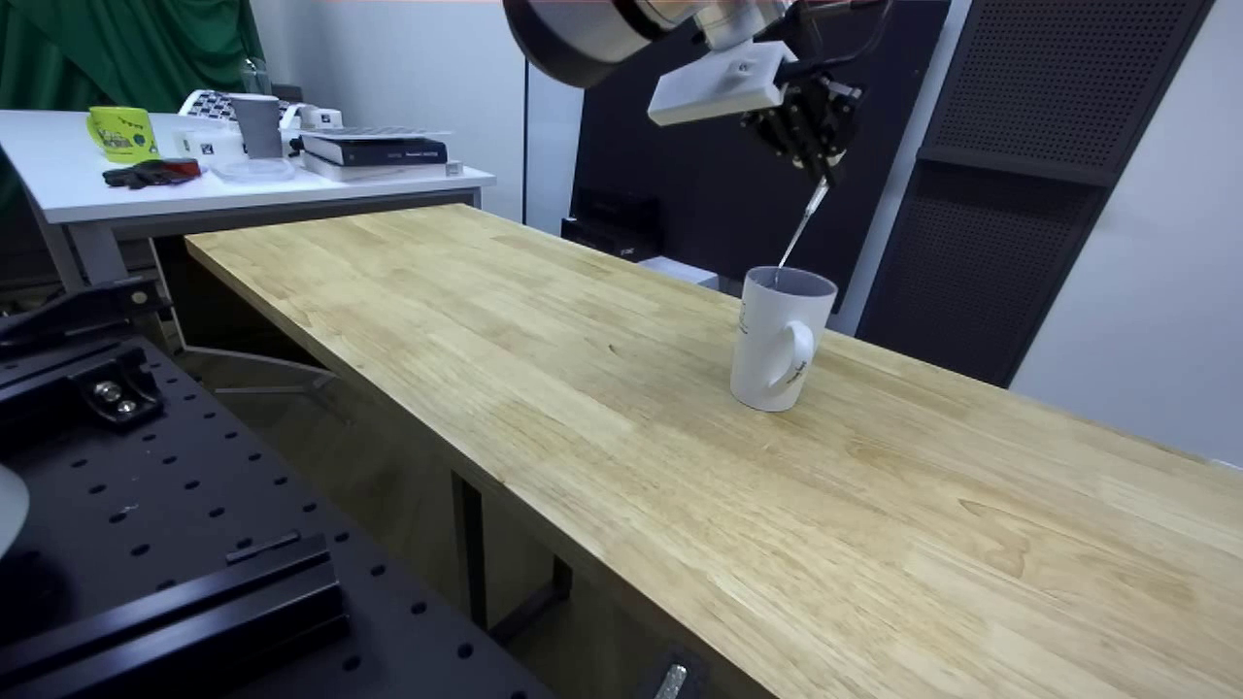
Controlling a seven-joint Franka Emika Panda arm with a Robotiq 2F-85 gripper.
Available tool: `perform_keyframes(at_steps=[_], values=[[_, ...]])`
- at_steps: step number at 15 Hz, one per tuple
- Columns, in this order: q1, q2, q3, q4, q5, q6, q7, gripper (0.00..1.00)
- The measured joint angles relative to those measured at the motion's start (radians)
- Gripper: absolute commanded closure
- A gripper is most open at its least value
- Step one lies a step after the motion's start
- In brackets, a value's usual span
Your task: Put the spoon in the mug
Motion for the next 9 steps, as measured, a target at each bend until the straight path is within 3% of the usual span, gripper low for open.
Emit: perform_keyframes(at_steps=[1,5,9], values=[[0.014,0.006,-0.004,-0.005,0.017,0.000,-0.001,0.96],[0.040,0.008,0.038,-0.006,0.298,-0.005,-0.214,0.96],[0.049,0.008,0.063,-0.006,0.425,-0.005,-0.317,0.96]])
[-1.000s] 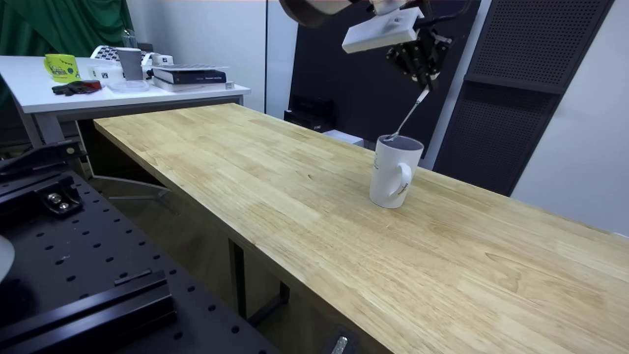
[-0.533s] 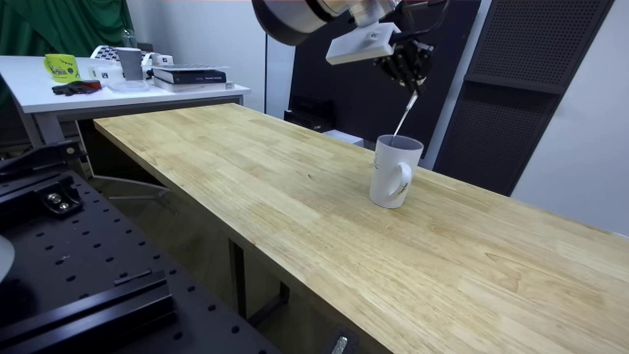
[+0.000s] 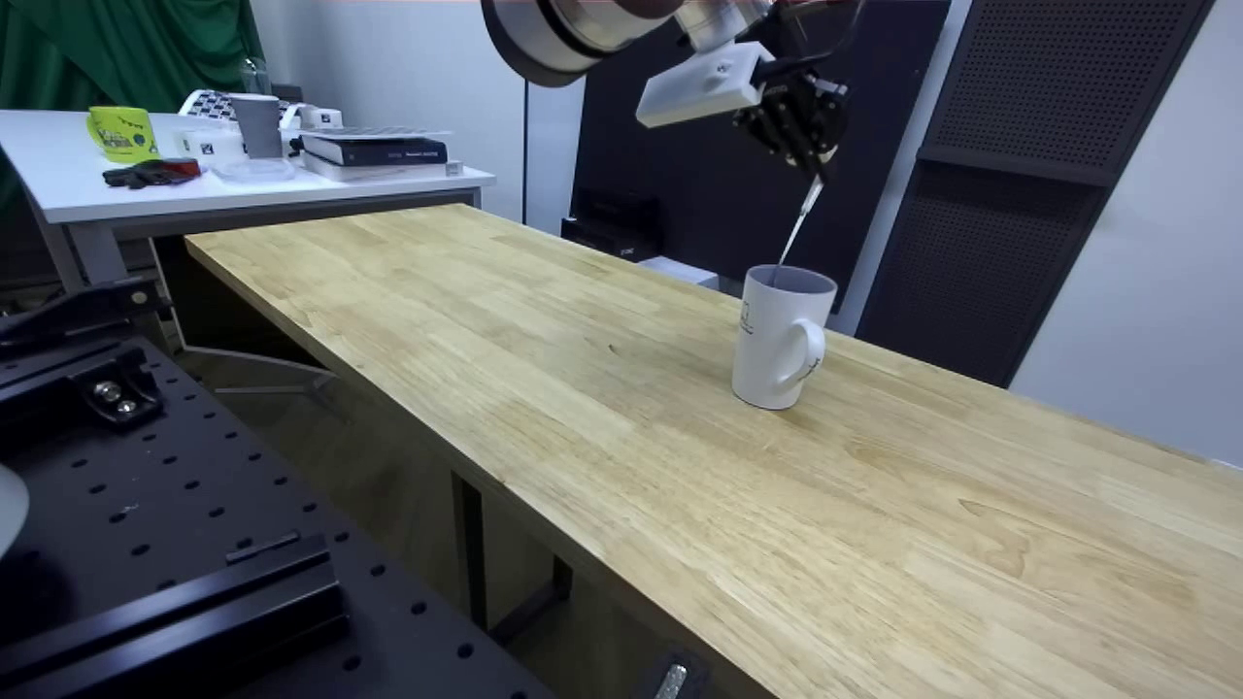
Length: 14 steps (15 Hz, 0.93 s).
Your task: Put the spoon in the mug
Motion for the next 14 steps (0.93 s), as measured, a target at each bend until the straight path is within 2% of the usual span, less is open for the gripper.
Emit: perform_keyframes(at_steps=[8,9,10,14], values=[[0.000,0.000,0.019,0.000,0.066,0.000,-0.053,0.96],[0.000,0.000,0.020,0.000,0.067,0.000,-0.055,0.59],[0.000,0.000,0.021,0.000,0.068,0.000,-0.058,0.58],[-0.001,0.000,0.026,0.000,0.070,0.000,-0.059,0.32]])
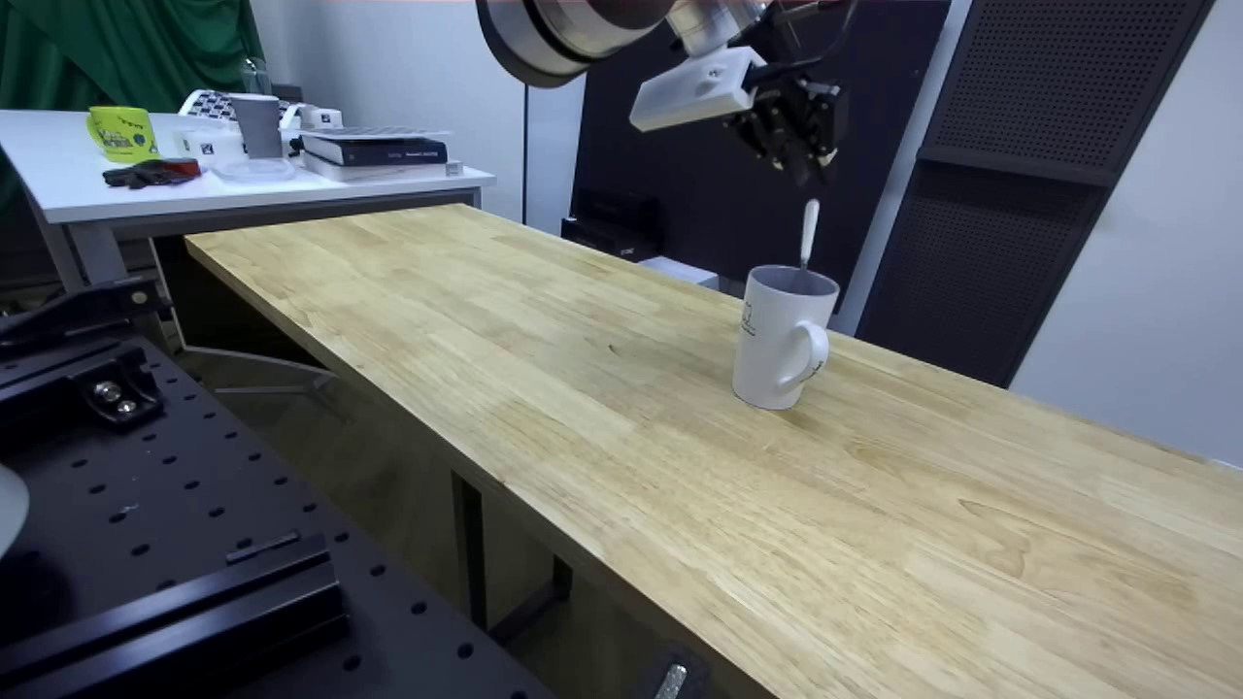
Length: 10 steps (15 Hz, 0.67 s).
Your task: Put the spoon in the mug
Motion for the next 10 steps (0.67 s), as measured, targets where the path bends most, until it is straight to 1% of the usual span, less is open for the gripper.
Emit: perform_keyframes(at_steps=[4,5,7,10], values=[[-0.011,0.000,0.017,0.000,0.000,0.000,0.000,0.06],[-0.018,-0.001,0.026,-0.001,-0.001,0.000,-0.001,0.01],[-0.039,-0.005,0.047,-0.002,-0.018,-0.017,-0.002,0.00],[-0.079,-0.038,0.084,-0.001,-0.071,-0.090,-0.005,0.00]])
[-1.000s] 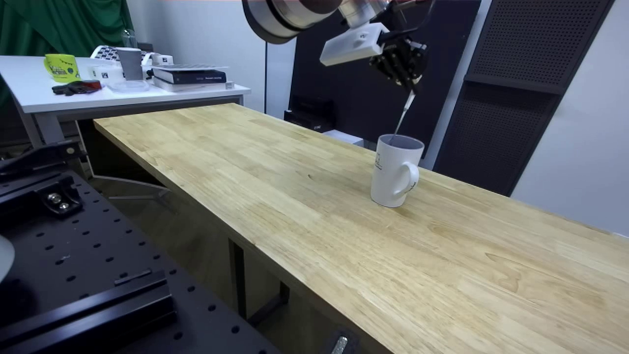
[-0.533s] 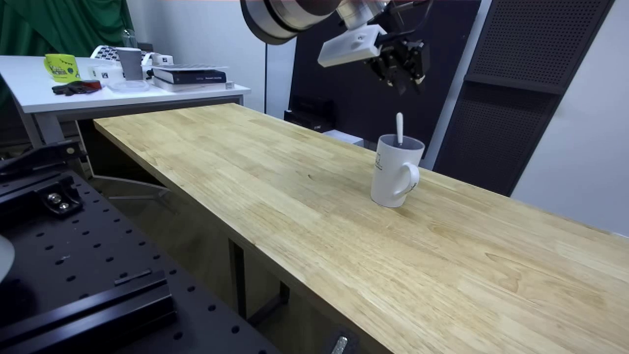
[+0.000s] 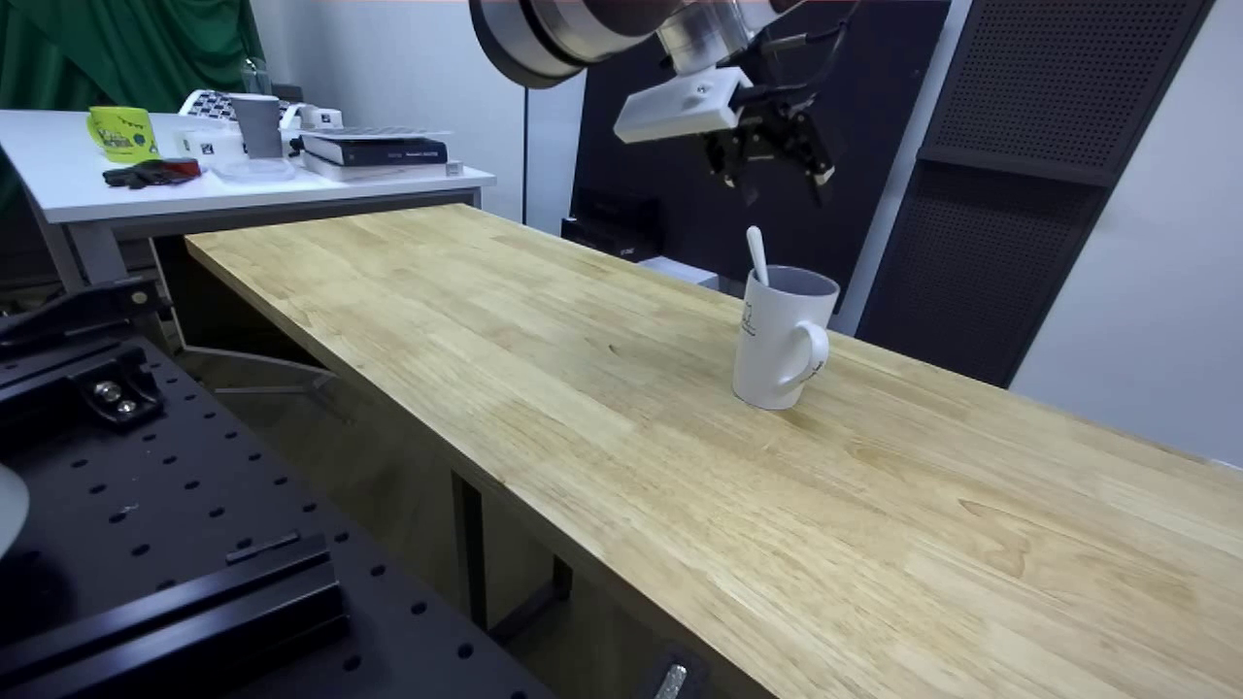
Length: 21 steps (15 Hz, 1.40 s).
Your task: Put the spoon in the mug
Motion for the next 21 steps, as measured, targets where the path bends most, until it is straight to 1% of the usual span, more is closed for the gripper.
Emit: perform_keyframes(at_steps=[3,6,7,10,12,15,18,21], values=[[-0.059,-0.067,0.055,0.007,-0.069,-0.126,-0.015,0.00],[-0.118,-0.139,0.116,0.019,-0.094,-0.282,-0.057,0.00],[-0.141,-0.159,0.137,0.024,-0.126,-0.334,-0.057,0.00],[-0.250,-0.214,0.234,0.039,-0.235,-0.457,-0.051,0.00],[-0.334,-0.243,0.312,0.047,-0.280,-0.523,-0.051,0.00],[-0.443,-0.271,0.421,0.061,-0.304,-0.605,-0.054,0.00],[-0.522,-0.282,0.508,0.074,-0.304,-0.664,-0.063,0.00],[-0.572,-0.286,0.564,0.086,-0.304,-0.712,-0.078,0.00]])
